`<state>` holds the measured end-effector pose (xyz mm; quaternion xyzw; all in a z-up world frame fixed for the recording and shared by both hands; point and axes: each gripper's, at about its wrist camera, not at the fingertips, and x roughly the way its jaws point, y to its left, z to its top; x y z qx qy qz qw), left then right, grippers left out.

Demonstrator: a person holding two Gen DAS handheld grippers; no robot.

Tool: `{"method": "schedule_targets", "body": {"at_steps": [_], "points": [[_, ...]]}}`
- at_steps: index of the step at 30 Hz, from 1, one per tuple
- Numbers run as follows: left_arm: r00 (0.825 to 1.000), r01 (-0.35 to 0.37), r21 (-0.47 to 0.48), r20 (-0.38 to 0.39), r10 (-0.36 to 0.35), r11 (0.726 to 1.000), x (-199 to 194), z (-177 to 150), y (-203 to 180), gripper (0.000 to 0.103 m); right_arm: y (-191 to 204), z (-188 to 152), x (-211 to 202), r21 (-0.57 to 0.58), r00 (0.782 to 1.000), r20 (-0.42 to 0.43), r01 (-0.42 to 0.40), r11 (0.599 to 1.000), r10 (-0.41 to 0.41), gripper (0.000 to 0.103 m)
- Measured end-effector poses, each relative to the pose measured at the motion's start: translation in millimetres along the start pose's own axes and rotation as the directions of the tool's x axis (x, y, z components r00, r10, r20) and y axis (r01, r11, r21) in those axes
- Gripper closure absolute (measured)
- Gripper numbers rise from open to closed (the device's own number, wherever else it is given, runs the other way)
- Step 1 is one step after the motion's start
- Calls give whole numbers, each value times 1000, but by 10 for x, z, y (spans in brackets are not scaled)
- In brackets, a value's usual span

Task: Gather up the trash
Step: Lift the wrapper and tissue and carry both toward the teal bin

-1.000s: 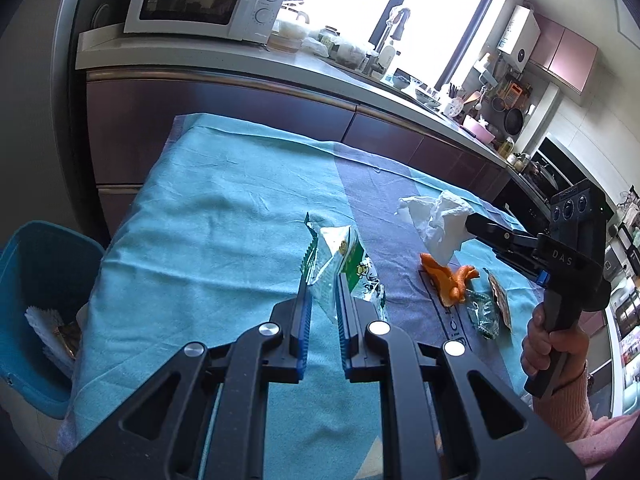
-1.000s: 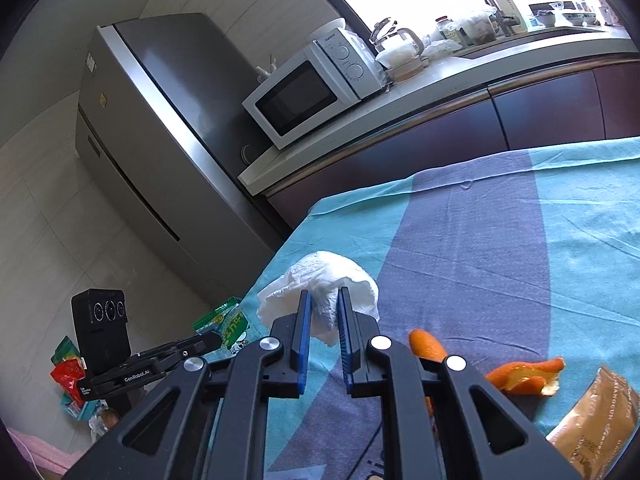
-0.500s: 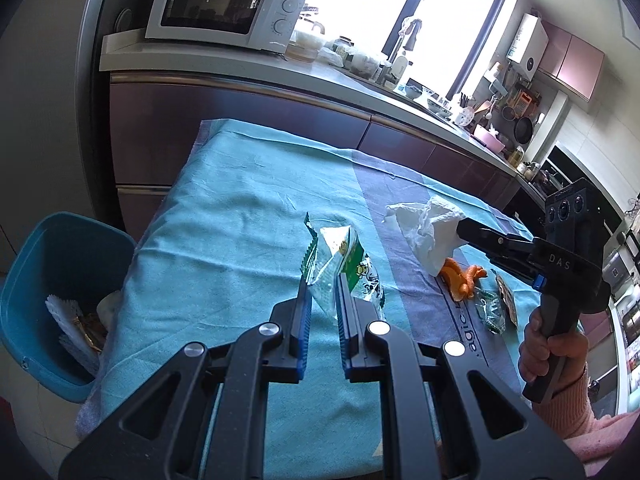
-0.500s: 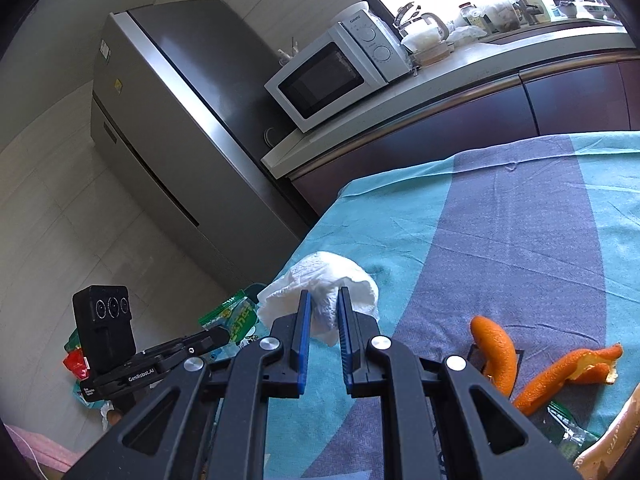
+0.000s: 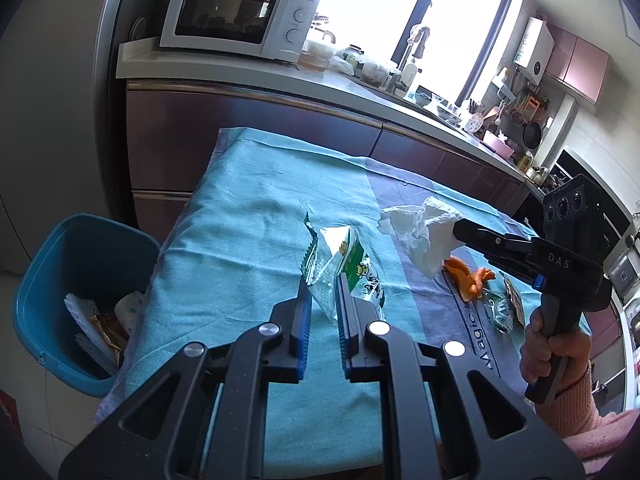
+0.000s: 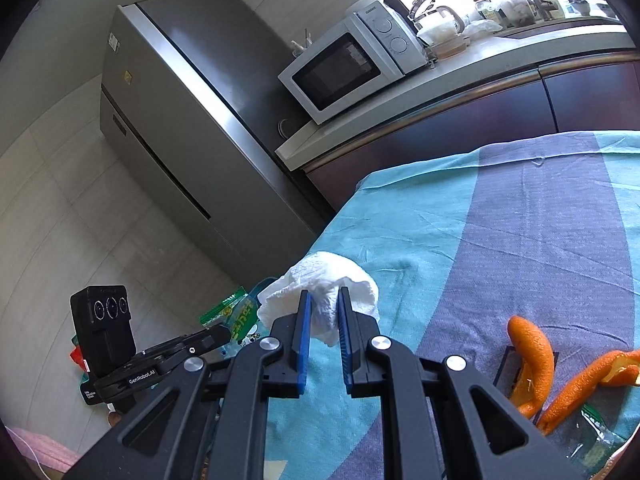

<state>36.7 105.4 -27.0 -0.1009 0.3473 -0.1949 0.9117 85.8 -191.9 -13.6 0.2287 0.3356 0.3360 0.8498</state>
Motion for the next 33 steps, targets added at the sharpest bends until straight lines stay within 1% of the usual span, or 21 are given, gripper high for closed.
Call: {"method": "schedule_targets", "body": {"at_steps": [20,33], "points": [[998,-50,-27,25,51,998,-163,-32,145,90,146,44,287,-18,998,-41,-45,999,44,91],[997,-68,-42,33,70,997,-236,-57,213,90,268,53,478,-31,994,-76,-79,996,77,91]]}}
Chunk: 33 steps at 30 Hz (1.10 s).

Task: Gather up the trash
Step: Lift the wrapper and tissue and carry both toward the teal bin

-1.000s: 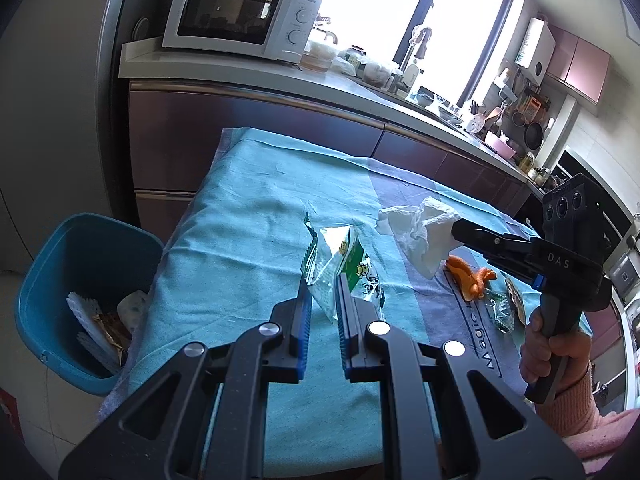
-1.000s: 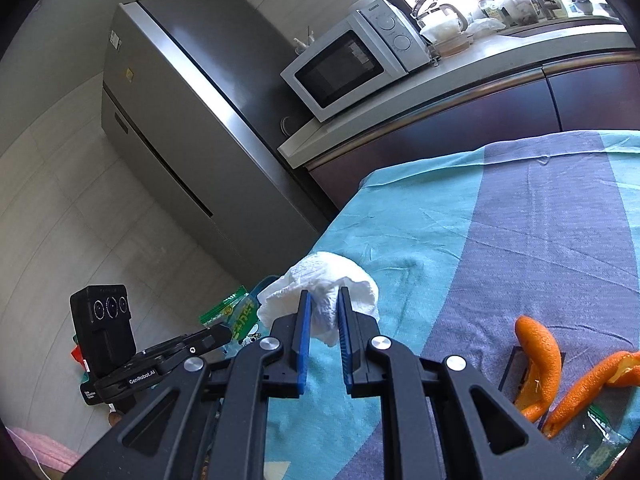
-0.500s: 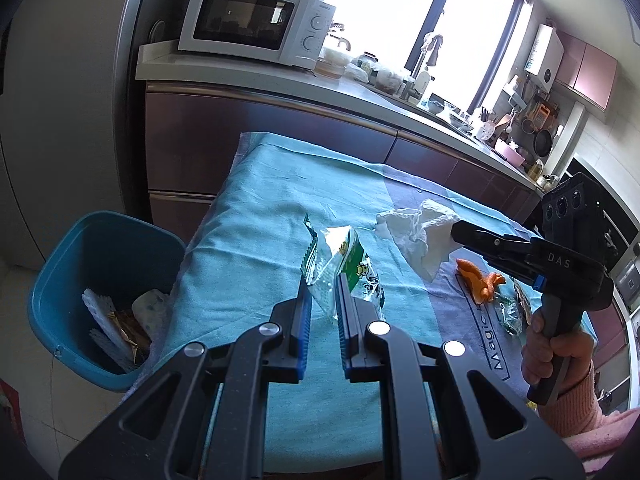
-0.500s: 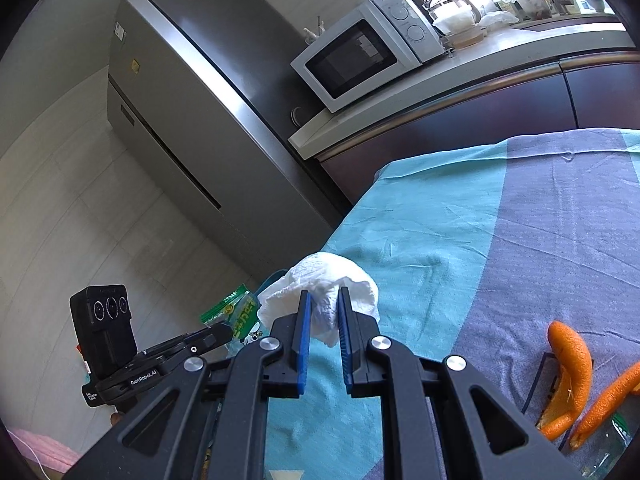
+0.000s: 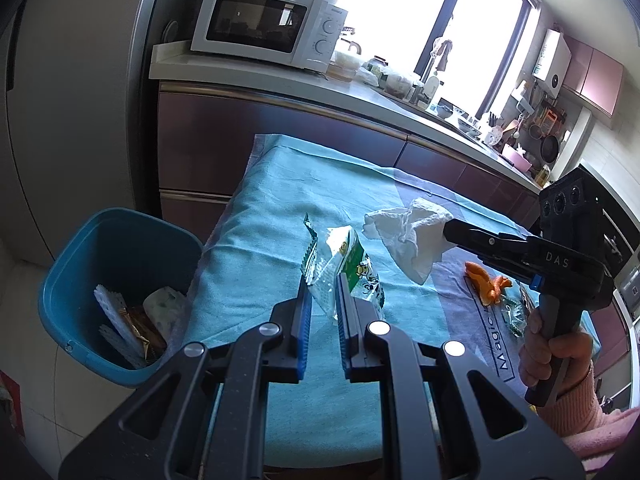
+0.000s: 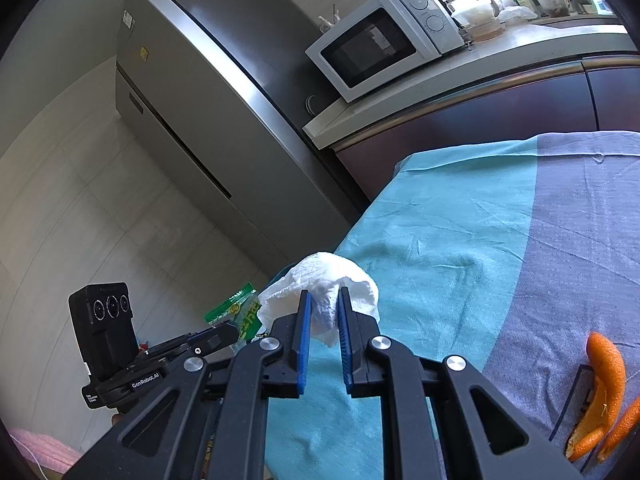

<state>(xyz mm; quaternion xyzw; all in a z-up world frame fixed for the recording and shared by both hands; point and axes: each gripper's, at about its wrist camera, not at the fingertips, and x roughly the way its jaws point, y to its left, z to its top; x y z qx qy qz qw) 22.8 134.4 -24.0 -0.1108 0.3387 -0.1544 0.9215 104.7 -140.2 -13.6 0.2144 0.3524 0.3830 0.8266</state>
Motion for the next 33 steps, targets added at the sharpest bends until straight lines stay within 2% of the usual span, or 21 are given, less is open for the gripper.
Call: {"method": "schedule_targets", "body": {"at_steps": [33], "points": [[997,-71,-62,33,73,996,-249,-21,295,90,278,76,387,-44,997,-60,-51,998,48,91]]}}
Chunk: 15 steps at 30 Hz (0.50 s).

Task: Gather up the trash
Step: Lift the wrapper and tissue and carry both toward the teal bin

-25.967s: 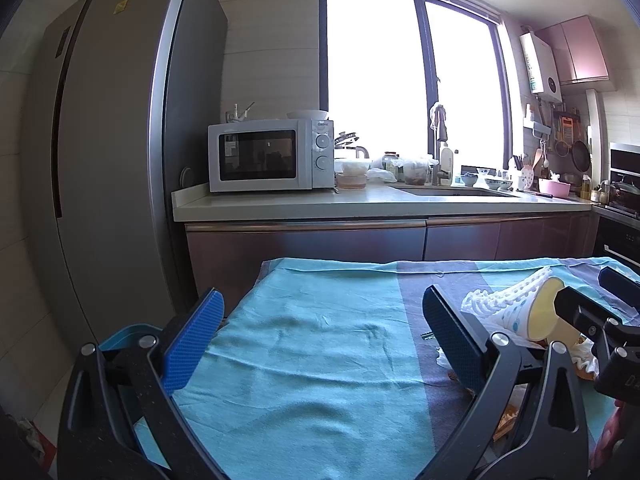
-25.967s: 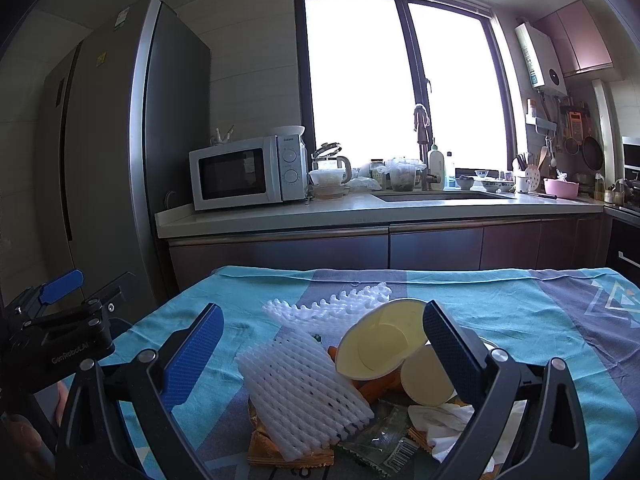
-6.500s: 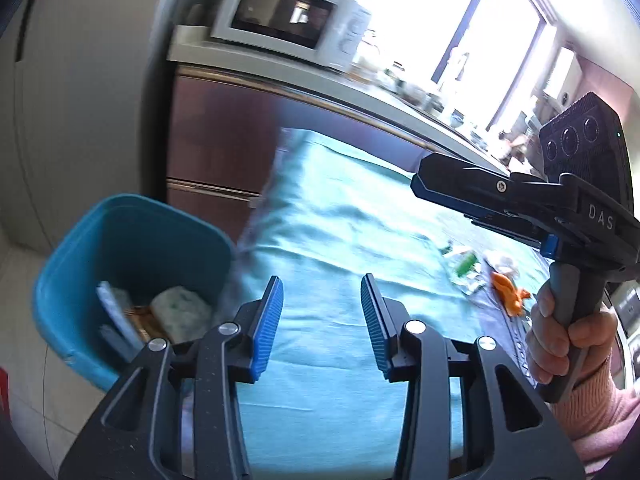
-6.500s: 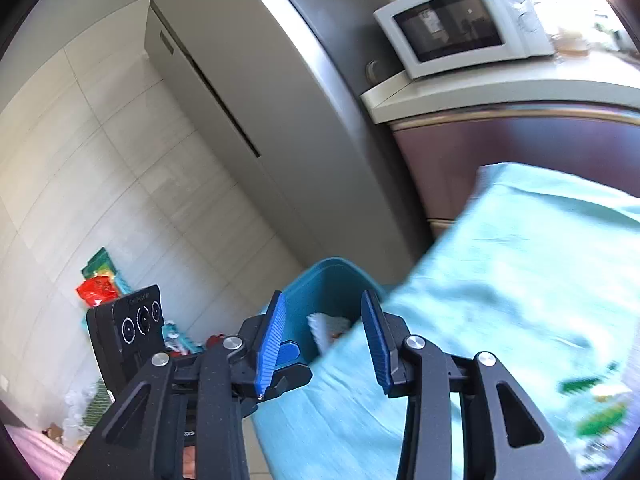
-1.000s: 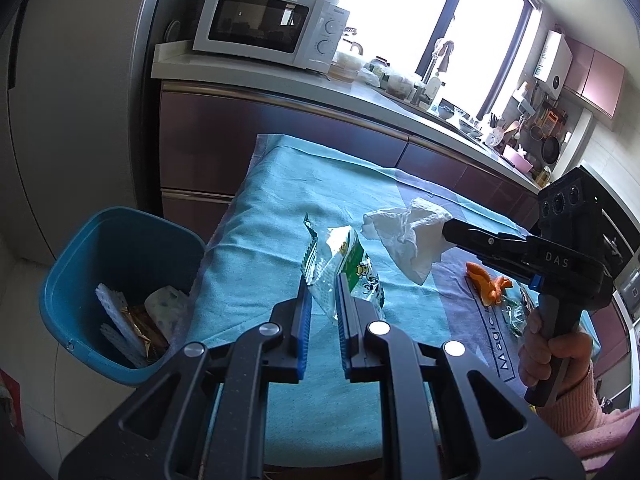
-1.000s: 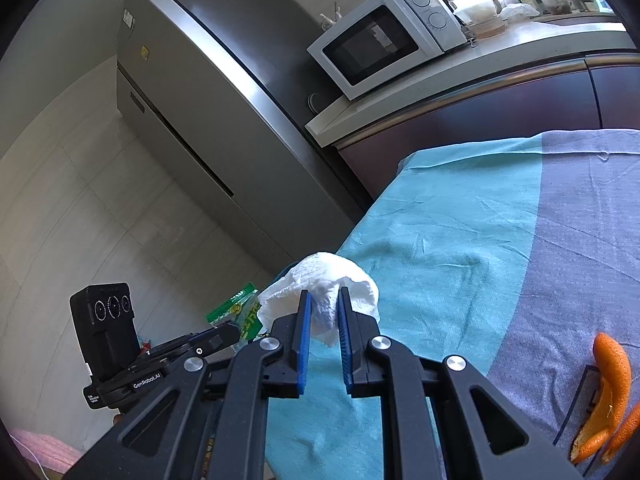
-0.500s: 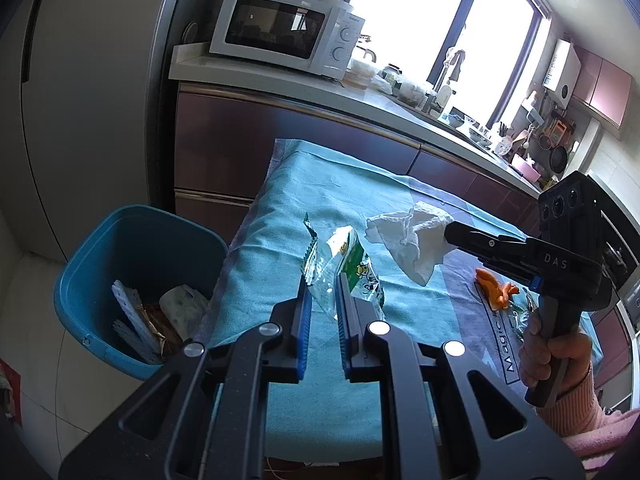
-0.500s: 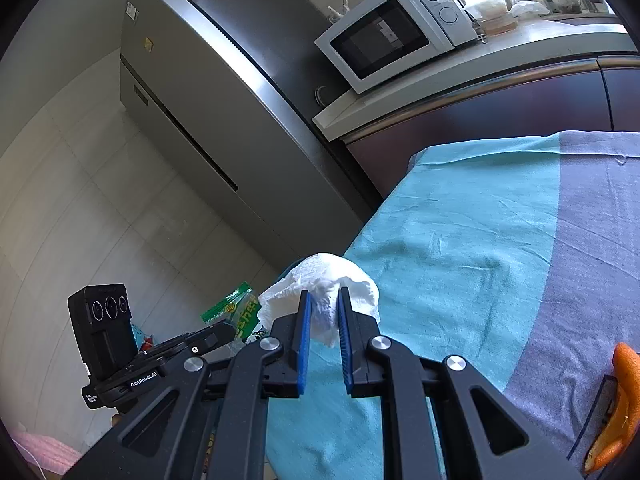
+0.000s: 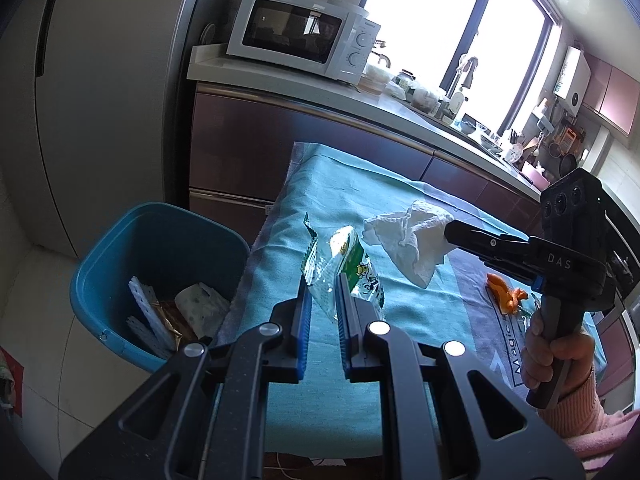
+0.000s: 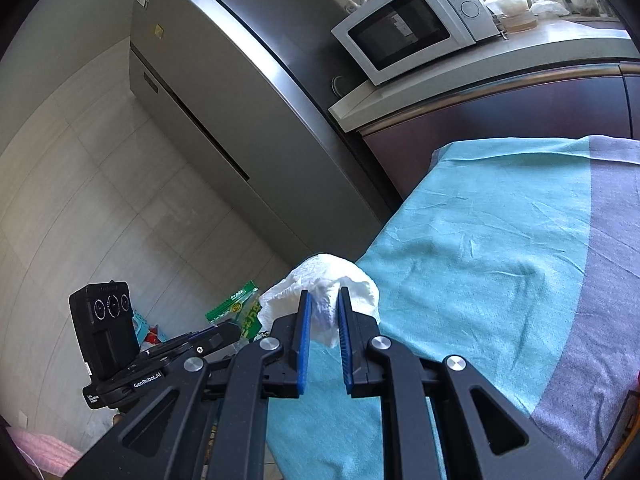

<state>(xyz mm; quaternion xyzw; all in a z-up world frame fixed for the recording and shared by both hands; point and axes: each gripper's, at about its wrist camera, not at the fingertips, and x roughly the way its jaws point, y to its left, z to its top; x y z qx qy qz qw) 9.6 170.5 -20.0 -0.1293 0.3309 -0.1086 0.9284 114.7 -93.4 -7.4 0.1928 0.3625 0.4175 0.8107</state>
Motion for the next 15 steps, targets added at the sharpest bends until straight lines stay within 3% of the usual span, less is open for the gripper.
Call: {"method": "schedule_targets", "body": {"at_steps": [15], "points": [[999,-40,-40,20,40,998,-93,6,151,90,141,26,214,-18,999,-35,-18,1000,18,91]]}}
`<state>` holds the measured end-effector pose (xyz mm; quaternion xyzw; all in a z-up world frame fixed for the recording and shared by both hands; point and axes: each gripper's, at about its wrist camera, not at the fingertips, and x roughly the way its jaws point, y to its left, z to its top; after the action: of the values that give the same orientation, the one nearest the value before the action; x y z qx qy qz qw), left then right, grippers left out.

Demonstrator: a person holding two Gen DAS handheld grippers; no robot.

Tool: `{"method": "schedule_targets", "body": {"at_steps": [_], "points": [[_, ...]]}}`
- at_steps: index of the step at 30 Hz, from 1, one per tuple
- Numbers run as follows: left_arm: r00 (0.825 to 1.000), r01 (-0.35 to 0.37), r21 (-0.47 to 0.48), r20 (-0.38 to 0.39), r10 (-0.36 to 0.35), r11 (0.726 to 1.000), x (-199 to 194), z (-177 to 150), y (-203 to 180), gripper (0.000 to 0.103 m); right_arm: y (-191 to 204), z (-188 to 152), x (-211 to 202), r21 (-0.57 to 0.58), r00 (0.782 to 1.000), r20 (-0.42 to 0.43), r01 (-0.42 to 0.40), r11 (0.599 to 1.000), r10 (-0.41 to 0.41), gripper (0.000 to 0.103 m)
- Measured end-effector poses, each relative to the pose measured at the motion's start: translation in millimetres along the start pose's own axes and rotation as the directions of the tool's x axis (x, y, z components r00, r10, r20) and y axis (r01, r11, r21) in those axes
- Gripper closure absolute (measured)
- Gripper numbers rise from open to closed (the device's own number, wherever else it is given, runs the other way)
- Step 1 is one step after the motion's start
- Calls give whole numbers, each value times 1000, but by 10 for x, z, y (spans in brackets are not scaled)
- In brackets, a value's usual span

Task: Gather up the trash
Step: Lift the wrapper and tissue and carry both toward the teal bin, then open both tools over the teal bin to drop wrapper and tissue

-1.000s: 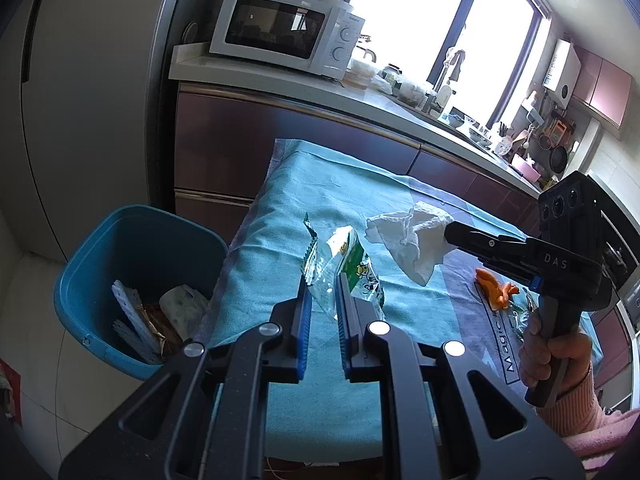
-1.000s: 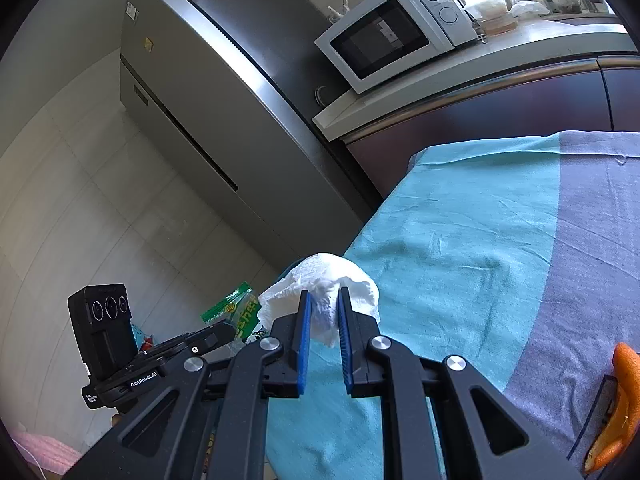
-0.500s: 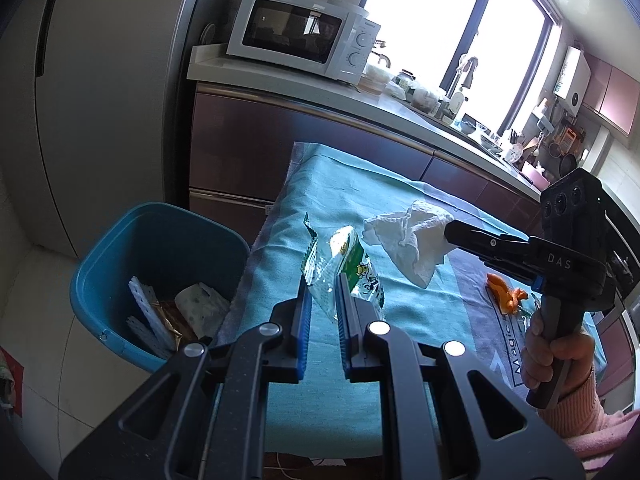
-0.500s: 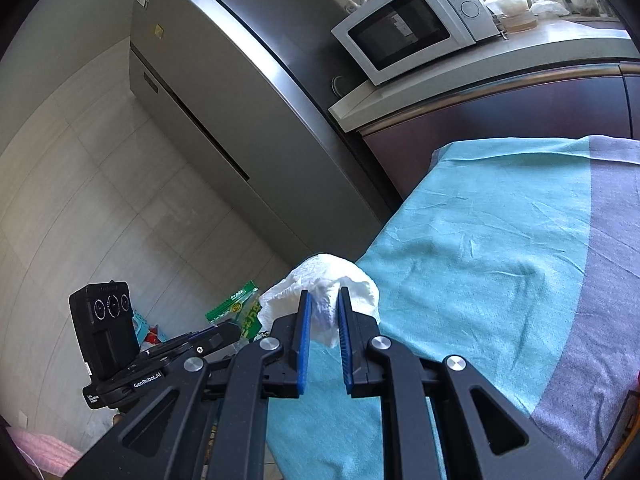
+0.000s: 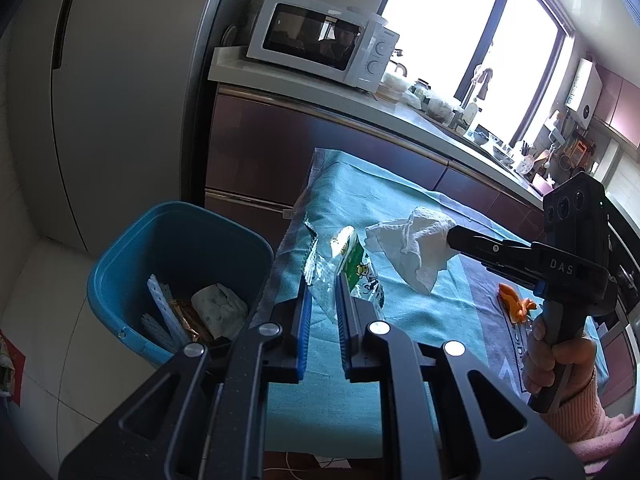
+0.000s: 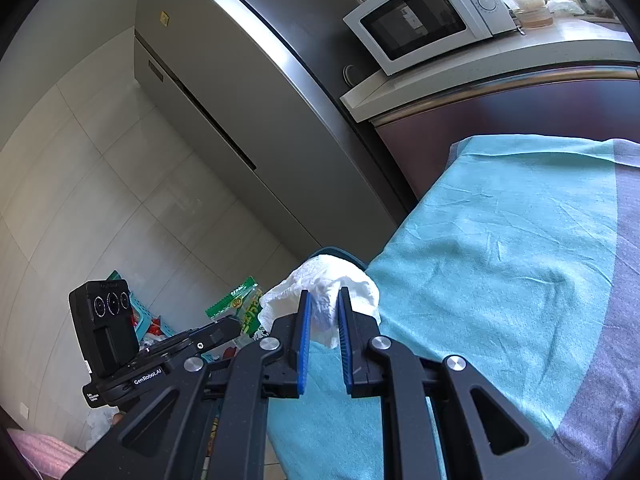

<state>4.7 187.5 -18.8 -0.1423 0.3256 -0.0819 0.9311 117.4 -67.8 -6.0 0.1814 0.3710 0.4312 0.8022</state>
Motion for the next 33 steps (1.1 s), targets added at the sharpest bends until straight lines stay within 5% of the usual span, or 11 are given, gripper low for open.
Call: {"method": "schedule_targets", "body": {"at_steps": [33], "points": [[990,-139,-110,7,141,984,23,54,624,90,301,143,648,-44,992,-121,-27,999,21,91]]}}
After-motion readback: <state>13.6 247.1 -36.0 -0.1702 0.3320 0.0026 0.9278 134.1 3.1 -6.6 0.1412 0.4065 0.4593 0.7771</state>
